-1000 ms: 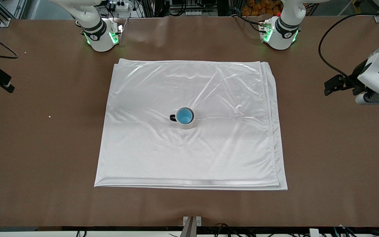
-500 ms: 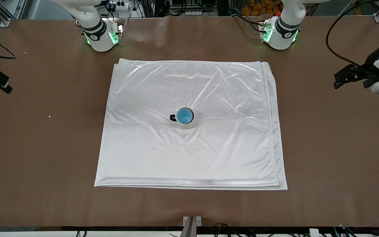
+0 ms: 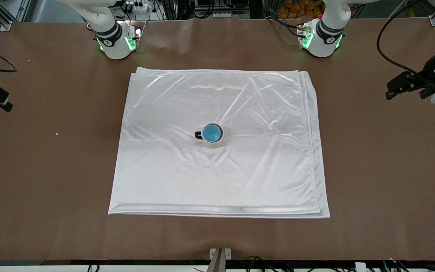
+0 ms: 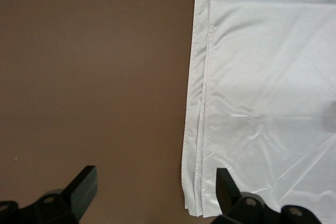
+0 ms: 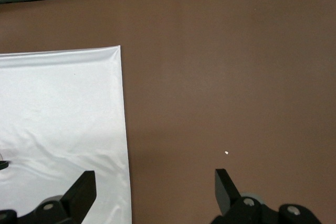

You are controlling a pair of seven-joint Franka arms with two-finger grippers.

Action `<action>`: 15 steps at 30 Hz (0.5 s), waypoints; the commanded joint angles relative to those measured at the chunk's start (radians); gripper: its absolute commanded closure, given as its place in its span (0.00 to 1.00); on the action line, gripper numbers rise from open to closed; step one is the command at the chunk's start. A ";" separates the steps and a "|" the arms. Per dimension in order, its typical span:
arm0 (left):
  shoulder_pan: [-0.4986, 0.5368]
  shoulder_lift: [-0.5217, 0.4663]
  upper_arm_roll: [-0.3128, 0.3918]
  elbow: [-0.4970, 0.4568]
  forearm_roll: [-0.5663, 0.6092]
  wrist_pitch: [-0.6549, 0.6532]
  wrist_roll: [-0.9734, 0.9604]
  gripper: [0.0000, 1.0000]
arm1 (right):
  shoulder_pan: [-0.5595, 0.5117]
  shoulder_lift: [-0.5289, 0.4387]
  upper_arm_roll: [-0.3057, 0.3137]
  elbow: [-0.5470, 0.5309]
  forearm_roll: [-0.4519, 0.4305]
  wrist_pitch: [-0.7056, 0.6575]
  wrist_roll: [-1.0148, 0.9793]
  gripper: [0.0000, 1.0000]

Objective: Place blue cup into white mug on cloth

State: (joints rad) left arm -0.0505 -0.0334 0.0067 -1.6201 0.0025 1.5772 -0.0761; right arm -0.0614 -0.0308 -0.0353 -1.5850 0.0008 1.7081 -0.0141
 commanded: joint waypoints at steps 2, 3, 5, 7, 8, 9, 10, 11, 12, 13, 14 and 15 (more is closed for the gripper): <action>0.003 0.021 0.006 0.036 -0.024 -0.025 0.026 0.00 | -0.011 0.035 0.003 0.062 0.019 -0.028 0.022 0.00; 0.003 0.020 0.006 0.036 -0.024 -0.025 0.026 0.00 | -0.011 0.035 0.003 0.066 0.019 -0.030 0.022 0.00; 0.003 0.017 0.006 0.036 -0.022 -0.025 0.026 0.00 | -0.008 0.035 0.003 0.069 0.019 -0.041 0.022 0.00; 0.003 0.010 0.006 0.036 -0.022 -0.025 0.024 0.00 | -0.006 0.035 0.003 0.071 0.018 -0.051 0.023 0.00; 0.003 0.009 0.006 0.036 -0.021 -0.026 0.022 0.00 | -0.006 0.035 0.002 0.071 0.018 -0.053 0.025 0.00; 0.003 0.007 0.006 0.036 -0.018 -0.026 0.022 0.00 | -0.006 0.035 0.003 0.071 0.018 -0.053 0.026 0.00; 0.003 0.007 0.006 0.036 -0.013 -0.026 0.024 0.00 | -0.008 0.035 0.003 0.071 0.018 -0.053 0.026 0.00; 0.003 0.006 0.007 0.036 -0.010 -0.026 0.024 0.00 | -0.006 0.035 0.003 0.071 0.018 -0.053 0.026 0.00; 0.003 0.006 0.007 0.036 -0.010 -0.026 0.025 0.00 | -0.006 0.035 0.003 0.071 0.019 -0.051 0.026 0.00; 0.003 0.006 0.009 0.036 -0.009 -0.026 0.027 0.00 | -0.005 0.035 0.003 0.071 0.019 -0.051 0.026 0.00; 0.003 0.006 0.009 0.036 -0.009 -0.026 0.029 0.00 | -0.003 0.035 0.003 0.072 0.019 -0.051 0.026 0.00; 0.004 0.006 0.009 0.036 -0.009 -0.026 0.027 0.00 | -0.002 0.035 0.003 0.072 0.019 -0.051 0.026 0.00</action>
State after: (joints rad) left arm -0.0500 -0.0258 0.0082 -1.6022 0.0024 1.5724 -0.0761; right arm -0.0618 -0.0108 -0.0354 -1.5470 0.0008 1.6774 -0.0054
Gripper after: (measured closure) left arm 0.000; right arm 0.000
